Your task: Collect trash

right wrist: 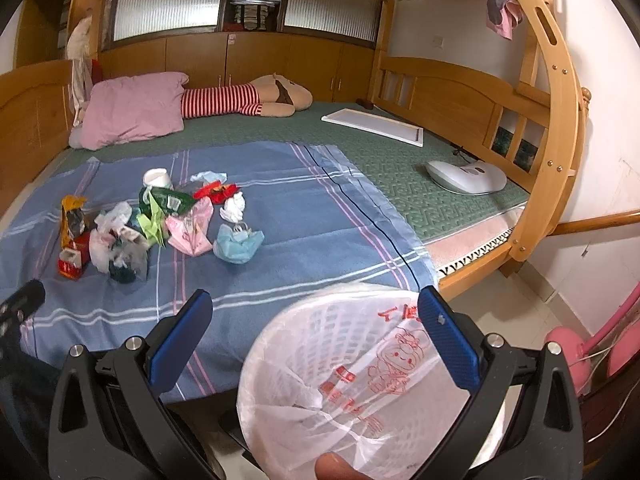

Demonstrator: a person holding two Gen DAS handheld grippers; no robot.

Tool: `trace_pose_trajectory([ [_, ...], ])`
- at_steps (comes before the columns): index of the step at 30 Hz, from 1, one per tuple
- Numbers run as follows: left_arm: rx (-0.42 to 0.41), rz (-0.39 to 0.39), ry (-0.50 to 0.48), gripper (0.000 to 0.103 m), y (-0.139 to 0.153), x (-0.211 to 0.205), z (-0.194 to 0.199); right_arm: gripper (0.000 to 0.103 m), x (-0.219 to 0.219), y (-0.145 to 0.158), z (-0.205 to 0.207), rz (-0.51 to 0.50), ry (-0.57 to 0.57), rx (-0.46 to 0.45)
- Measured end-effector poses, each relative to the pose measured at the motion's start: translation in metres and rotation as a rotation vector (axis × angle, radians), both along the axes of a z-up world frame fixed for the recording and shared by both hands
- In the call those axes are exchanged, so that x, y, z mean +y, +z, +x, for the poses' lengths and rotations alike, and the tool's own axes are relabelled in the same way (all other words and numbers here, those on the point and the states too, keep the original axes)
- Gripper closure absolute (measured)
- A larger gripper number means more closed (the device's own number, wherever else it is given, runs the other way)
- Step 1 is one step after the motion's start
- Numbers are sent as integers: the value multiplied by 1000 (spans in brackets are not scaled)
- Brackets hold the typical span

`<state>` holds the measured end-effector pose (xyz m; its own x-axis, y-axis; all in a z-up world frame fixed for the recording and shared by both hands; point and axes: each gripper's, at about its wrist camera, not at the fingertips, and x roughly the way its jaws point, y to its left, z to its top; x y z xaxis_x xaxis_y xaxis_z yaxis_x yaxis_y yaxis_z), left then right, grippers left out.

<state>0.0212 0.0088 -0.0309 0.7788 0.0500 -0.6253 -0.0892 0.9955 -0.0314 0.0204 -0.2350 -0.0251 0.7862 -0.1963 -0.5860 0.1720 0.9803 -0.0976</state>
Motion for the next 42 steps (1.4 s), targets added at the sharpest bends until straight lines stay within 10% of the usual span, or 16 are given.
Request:
trace_pose_trajectory([
  [11,133,-44,259,6,-30,61,107,3,6,-6,52,17,-3,63],
  [14,171,-78,278,33,-44,79,126,3,15,-18,70,1,20,120],
  [25,189,-318,588,21,-89,182,115,49,70,-49,143,122,116,222],
  [37,178,-410,642,13,-99,200,112,30,182,-120,211,273,356,428],
  [42,188,-461,653,13,-108,209,122,54,180,-121,200,256,371,419],
])
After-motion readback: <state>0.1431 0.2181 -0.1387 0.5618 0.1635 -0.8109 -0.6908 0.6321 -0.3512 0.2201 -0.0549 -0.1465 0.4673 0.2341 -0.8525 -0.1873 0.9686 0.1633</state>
